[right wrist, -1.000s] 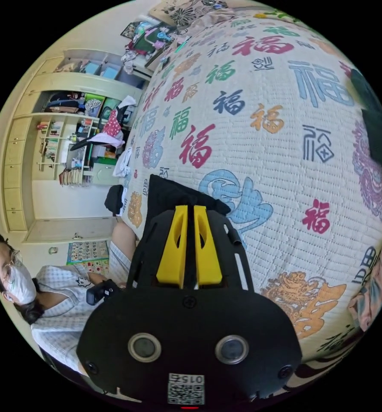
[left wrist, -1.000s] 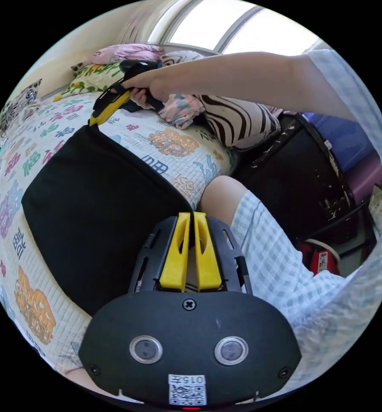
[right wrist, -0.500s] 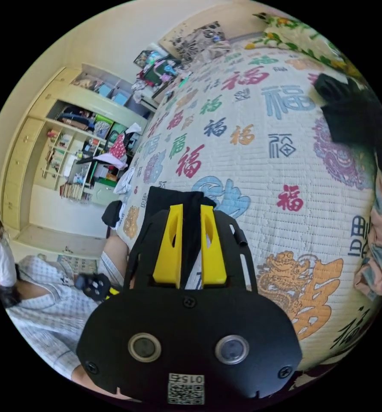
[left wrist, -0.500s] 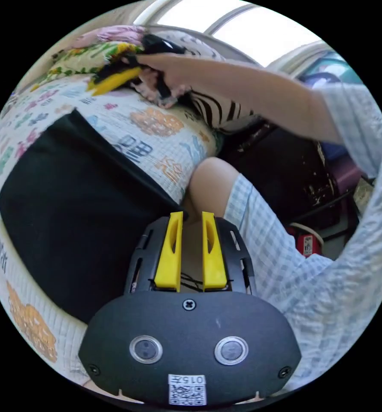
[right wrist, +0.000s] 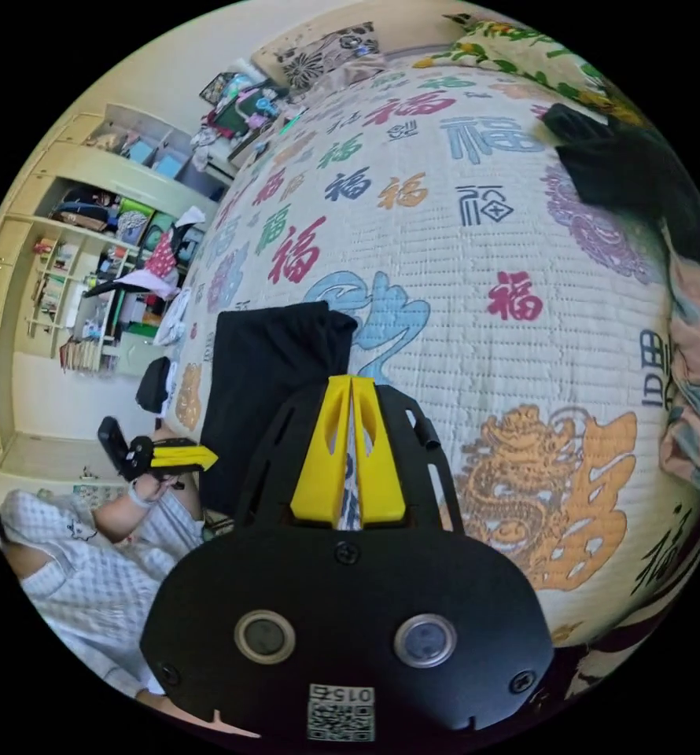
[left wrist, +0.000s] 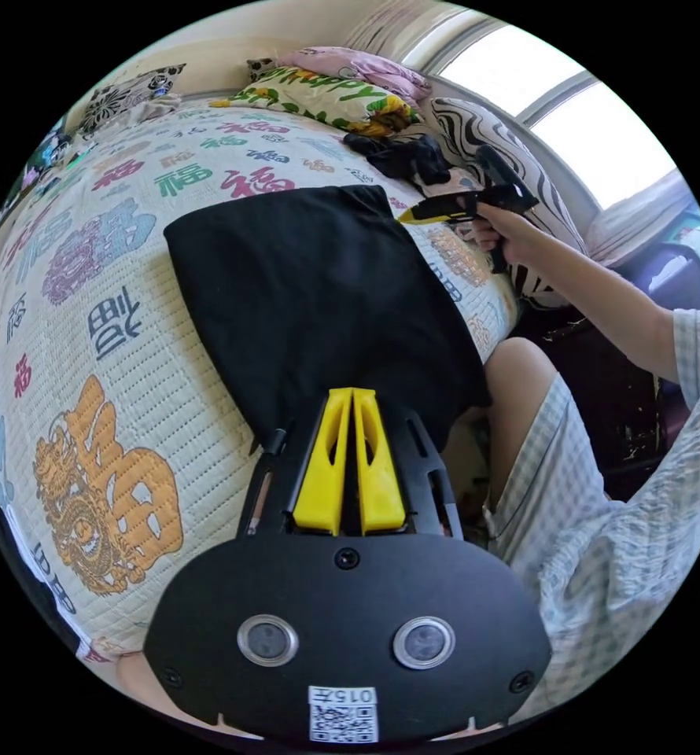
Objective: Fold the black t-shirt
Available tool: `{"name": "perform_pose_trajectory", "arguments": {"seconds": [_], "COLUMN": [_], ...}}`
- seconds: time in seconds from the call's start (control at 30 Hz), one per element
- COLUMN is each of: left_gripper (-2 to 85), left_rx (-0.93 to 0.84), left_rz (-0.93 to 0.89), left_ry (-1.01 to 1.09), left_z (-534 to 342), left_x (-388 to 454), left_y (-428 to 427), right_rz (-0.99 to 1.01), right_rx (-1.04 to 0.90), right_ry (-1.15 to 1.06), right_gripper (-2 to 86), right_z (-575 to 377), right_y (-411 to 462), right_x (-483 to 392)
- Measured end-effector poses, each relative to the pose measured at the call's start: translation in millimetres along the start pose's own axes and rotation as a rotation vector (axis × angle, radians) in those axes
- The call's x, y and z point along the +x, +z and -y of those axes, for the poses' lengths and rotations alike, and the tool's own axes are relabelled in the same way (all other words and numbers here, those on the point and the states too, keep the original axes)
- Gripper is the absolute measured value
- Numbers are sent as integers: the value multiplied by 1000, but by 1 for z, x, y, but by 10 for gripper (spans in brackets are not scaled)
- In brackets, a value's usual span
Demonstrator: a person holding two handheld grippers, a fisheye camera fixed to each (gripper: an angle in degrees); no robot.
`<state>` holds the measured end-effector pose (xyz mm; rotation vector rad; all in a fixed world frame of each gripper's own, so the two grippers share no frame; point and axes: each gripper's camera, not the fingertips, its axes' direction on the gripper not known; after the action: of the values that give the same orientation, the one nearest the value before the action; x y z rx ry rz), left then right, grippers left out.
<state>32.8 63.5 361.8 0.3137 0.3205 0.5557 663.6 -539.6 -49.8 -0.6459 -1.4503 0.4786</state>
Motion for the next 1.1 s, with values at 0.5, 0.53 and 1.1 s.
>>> {"name": "perform_pose_trajectory", "arguments": {"seconds": [0.5,0.53,1.1], "left_gripper": [-4,0,130], "left_rx": [-101,-114,236], "left_rz": [87,90,-589], "left_ry": [55,62,-335], "left_z": [-33,-32,68], "left_x": [-85,-93,-434], "left_y": [-2,-8,-20], "right_rz": [-11,-31,604], "right_rx": [-224,-210,-68], "right_ry": [-90,-78,-1], "right_gripper": [1,3,132], "right_z": [-95,-99,-16], "right_y": [-18,-30,-66], "right_x": [-17,-10,104]}}
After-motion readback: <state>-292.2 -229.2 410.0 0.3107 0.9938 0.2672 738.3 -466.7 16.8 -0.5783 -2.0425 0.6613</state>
